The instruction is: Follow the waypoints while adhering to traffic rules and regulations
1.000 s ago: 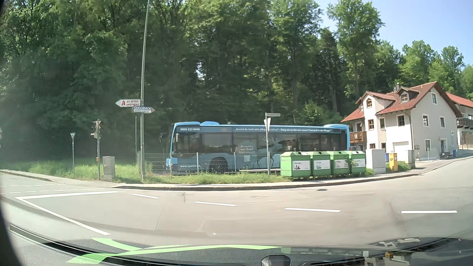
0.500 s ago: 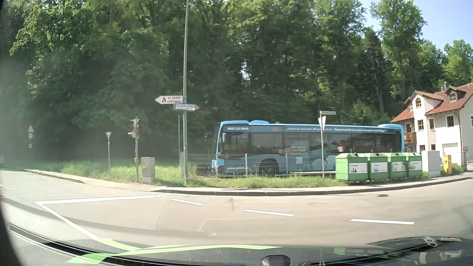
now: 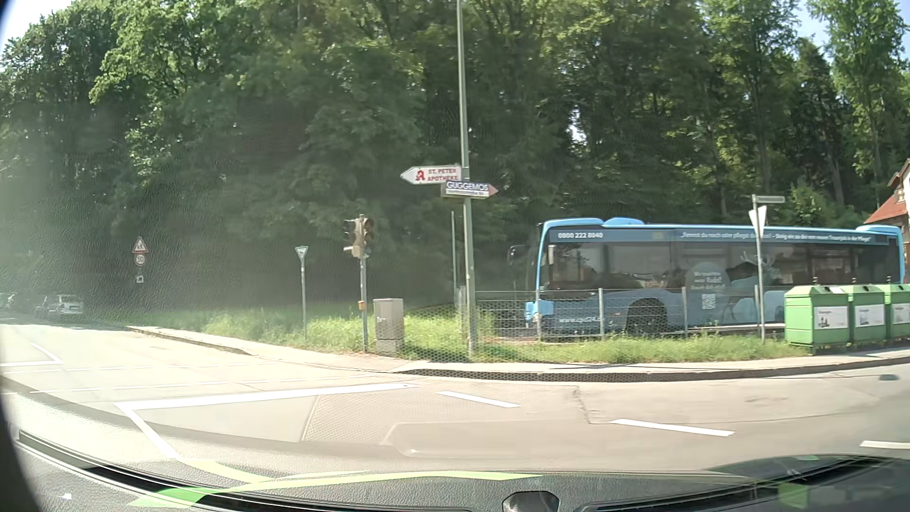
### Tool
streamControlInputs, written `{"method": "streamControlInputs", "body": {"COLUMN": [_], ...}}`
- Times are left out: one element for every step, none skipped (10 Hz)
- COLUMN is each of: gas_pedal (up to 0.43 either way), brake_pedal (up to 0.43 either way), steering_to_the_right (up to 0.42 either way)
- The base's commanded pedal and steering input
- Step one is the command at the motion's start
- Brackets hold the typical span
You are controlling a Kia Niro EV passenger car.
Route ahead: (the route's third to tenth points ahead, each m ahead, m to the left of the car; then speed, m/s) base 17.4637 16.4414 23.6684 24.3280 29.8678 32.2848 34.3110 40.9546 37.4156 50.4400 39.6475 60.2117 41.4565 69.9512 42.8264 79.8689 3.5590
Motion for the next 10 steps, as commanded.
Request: {"method": "streamControlInputs", "body": {"gas_pedal": [0.280, 0.280, 0.280, 0.280, 0.280, 0.280, 0.280, 0.280, 0.280, 0.280], "brake_pedal": [0.000, 0.000, 0.000, 0.000, 0.000, 0.000, 0.000, 0.000, 0.000, 0.000], "steering_to_the_right": [-0.507, -0.501, -0.500, -0.499, -0.496, -0.485, -0.467, -0.454, -0.438, -0.419]}}
